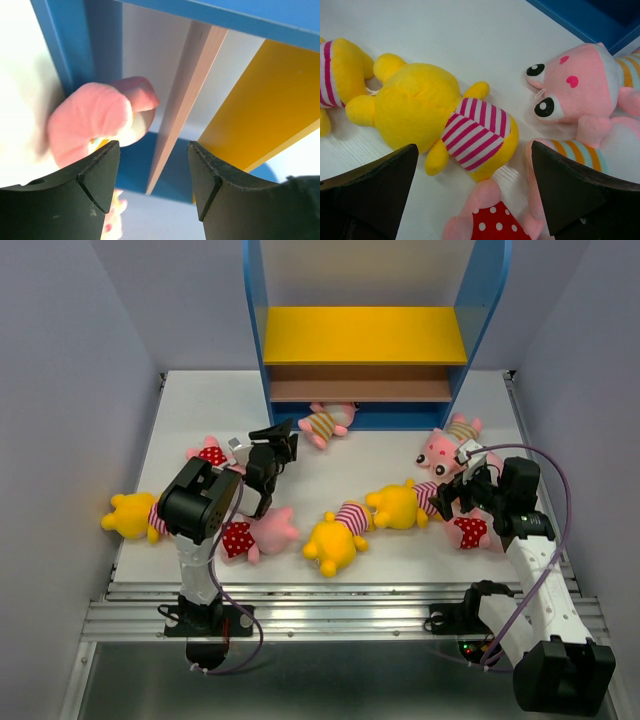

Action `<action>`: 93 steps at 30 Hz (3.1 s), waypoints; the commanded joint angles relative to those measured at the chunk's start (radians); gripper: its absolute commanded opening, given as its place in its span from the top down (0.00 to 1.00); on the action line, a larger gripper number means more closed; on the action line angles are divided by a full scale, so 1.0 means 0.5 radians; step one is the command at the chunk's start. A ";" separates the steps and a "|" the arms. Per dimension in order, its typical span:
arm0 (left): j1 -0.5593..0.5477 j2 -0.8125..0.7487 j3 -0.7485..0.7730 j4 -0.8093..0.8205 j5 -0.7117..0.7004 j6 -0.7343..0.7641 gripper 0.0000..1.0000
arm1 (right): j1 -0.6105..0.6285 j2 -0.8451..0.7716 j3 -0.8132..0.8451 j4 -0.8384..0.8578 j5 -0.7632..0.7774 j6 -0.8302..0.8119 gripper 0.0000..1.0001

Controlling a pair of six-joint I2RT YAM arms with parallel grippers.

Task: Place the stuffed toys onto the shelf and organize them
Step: Place the stuffed toy onto shelf

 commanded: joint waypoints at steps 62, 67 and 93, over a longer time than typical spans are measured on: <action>-0.125 0.037 0.795 -1.060 0.400 2.071 0.35 | -0.010 -0.002 0.034 0.034 -0.013 -0.044 0.00; -0.100 0.071 0.785 -0.980 0.431 1.905 0.34 | -0.010 -0.002 0.034 0.031 -0.013 -0.044 0.00; -0.066 0.270 0.942 -1.085 0.262 1.650 1.00 | -0.010 -0.008 0.034 0.031 -0.004 -0.047 0.00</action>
